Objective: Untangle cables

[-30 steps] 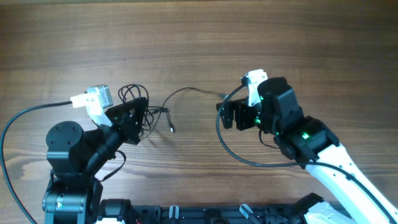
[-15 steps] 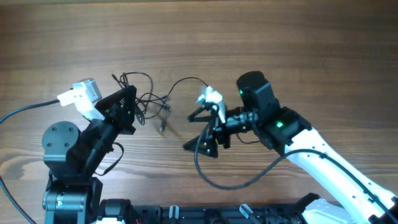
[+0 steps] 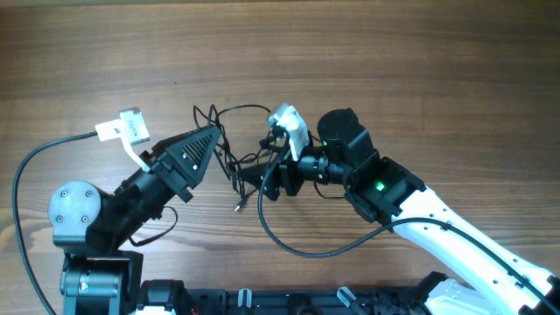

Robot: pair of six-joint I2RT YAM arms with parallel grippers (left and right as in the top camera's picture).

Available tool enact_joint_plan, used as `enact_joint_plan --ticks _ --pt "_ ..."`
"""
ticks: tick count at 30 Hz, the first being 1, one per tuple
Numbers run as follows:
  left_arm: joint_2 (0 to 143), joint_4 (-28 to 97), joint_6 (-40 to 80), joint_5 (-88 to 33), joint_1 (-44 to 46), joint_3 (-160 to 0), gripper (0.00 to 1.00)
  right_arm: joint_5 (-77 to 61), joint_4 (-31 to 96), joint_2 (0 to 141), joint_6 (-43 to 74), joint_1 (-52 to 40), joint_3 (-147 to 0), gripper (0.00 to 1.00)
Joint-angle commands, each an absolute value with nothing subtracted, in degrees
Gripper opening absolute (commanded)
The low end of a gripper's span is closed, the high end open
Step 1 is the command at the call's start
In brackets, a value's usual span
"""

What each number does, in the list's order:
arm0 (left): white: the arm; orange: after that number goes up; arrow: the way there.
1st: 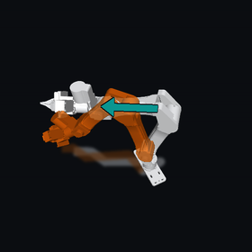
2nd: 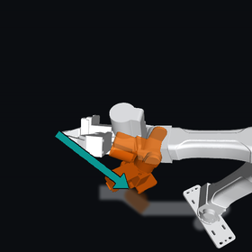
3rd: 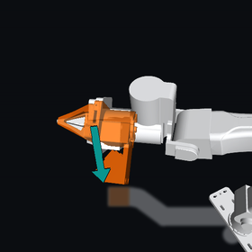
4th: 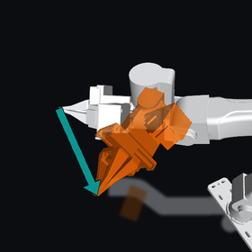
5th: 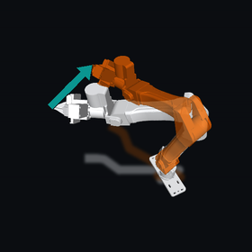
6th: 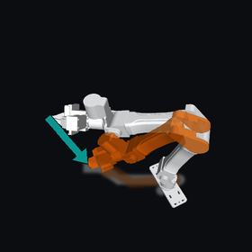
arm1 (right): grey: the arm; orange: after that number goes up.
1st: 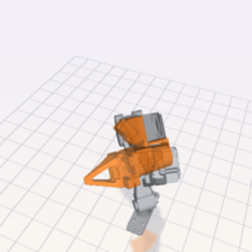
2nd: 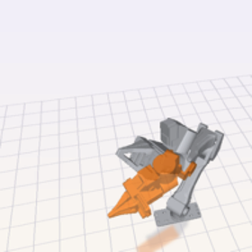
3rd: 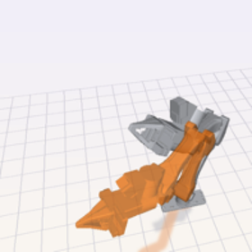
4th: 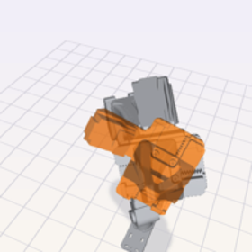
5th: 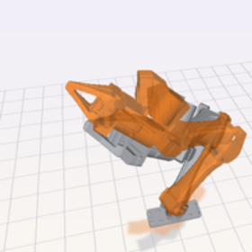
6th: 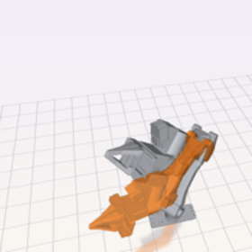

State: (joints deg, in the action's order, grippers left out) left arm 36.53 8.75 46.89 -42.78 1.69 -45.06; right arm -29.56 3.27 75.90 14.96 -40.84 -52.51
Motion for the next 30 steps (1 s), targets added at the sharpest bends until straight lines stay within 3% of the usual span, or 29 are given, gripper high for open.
enact_joint_plan --ticks 1,3,5,6,8,12,17,21,25,30 --pt "36.4 8.8 47.4 -45.8 1.2 -45.3 0.04 -21.7 1.2 76.5 18.6 -40.9 -52.9 0.80" --pt "36.4 8.8 47.4 -46.9 1.2 -45.3 0.04 -20.3 -0.6 76.5 18.6 -40.9 -52.9 0.54" --pt "36.4 8.8 47.4 -47.5 1.2 -45.3 0.04 -20.1 -2.3 76.5 18.6 -40.9 -52.9 0.17" --pt "36.4 8.8 47.4 -48.0 1.2 -45.3 0.04 -20.1 -2.6 76.5 18.9 -40.9 -52.9 0.04" --pt "36.4 10.1 46.5 -48.1 1.2 -45.3 0.04 -17.8 -1.5 76.5 21.7 -40.8 -52.9 0.05" --pt "36.4 20.8 33.8 -39.5 1.2 -45.3 0.04 -0.7 15.1 72.8 26.1 -35.9 -52.9 0.04" --pt "36.4 33.8 24.5 -12.4 1.2 -45.3 0.04 11.2 33.5 62.6 29.4 -21.9 -52.9 0.04" --pt "36.4 38.9 24.6 9.2 1.2 -45.3 0.06 11.2 37.8 50.6 30.2 -6.8 -52.9 0.04" --pt "36.4 40.9 25.3 18.3 1.2 -45.3 0.05 11.2 37.0 40.6 30.6 4.4 -52.9 0.04" --pt "36.4 46.1 36.7 38.3 -0.3 -45.3 0.07 15.8 39.2 34.5 38.6 18.7 -52.9 0.04"
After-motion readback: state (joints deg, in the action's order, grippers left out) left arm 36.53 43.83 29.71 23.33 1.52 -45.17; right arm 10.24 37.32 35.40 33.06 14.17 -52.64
